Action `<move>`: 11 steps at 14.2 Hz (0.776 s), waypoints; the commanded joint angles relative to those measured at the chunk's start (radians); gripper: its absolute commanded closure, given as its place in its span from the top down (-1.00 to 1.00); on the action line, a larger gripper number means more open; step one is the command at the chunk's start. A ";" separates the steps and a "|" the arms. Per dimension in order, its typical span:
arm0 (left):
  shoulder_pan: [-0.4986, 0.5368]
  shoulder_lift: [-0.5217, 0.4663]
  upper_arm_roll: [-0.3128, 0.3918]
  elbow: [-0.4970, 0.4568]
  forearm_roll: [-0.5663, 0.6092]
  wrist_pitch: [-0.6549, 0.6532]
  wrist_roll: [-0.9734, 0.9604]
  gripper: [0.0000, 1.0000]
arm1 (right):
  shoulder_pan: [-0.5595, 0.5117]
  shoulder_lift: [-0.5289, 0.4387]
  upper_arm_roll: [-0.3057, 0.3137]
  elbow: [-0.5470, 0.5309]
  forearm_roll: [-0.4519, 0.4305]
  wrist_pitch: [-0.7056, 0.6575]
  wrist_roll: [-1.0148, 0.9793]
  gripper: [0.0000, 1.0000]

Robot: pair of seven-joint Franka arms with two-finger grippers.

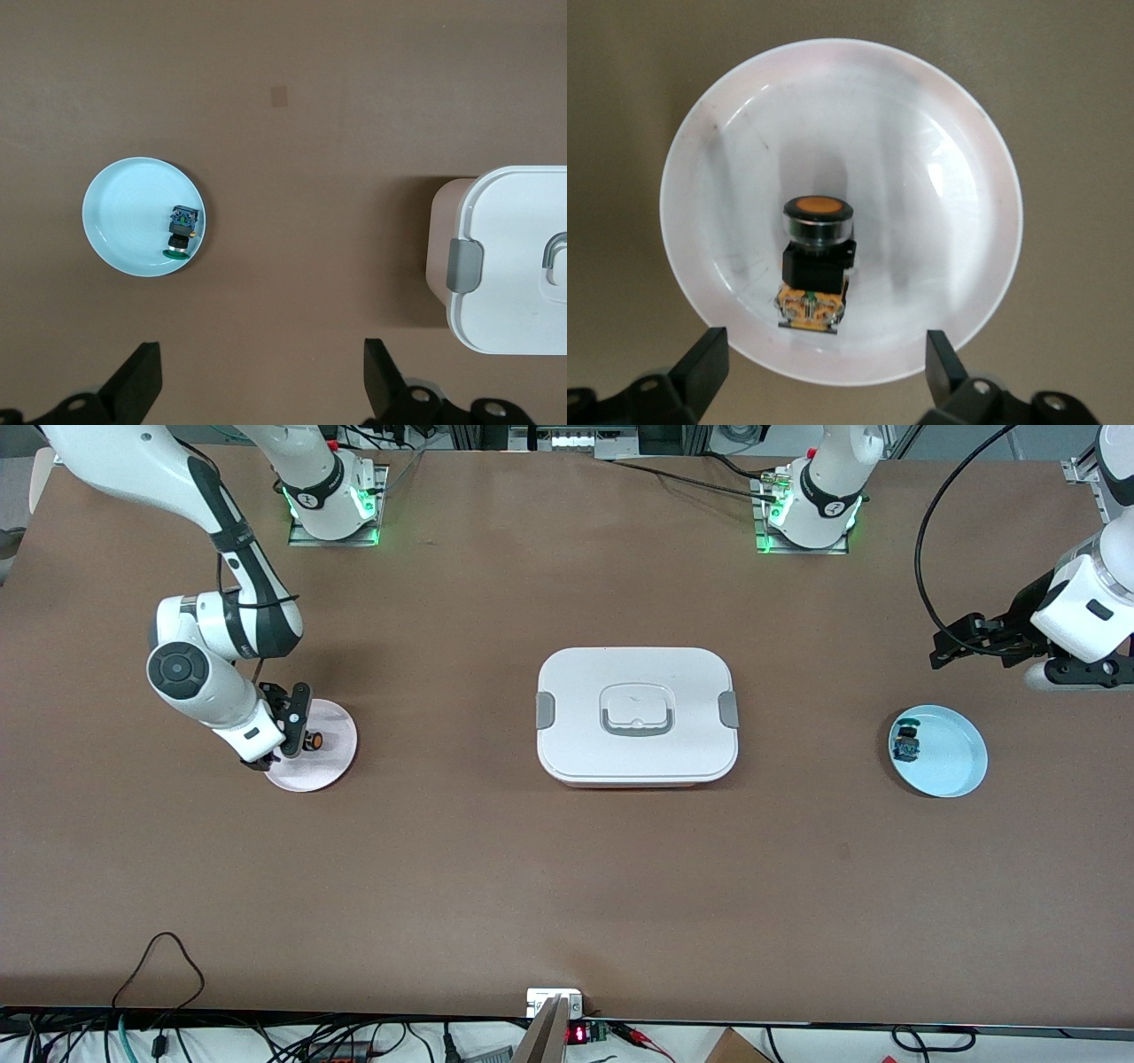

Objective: Transfer orange switch to right arm and place

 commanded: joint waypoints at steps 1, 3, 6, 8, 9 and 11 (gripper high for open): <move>-0.015 0.006 -0.002 0.025 0.062 -0.016 -0.012 1.00 | -0.001 -0.076 0.003 0.008 0.044 -0.062 0.010 1.00; -0.015 0.006 -0.004 0.026 0.062 -0.016 -0.011 1.00 | -0.001 -0.108 0.003 0.044 0.105 -0.117 0.010 1.00; -0.015 0.004 -0.004 0.027 0.063 -0.018 -0.012 1.00 | -0.001 -0.128 0.003 0.176 0.196 -0.280 0.026 1.00; -0.012 0.006 -0.003 0.027 0.063 -0.018 -0.012 1.00 | -0.001 -0.129 0.003 0.277 0.228 -0.410 0.136 1.00; -0.012 0.006 -0.001 0.026 0.062 -0.019 -0.012 1.00 | -0.001 -0.135 0.003 0.327 0.231 -0.475 0.214 1.00; -0.012 0.003 -0.002 0.029 0.062 -0.038 -0.014 1.00 | 0.011 -0.146 0.006 0.399 0.232 -0.580 0.406 1.00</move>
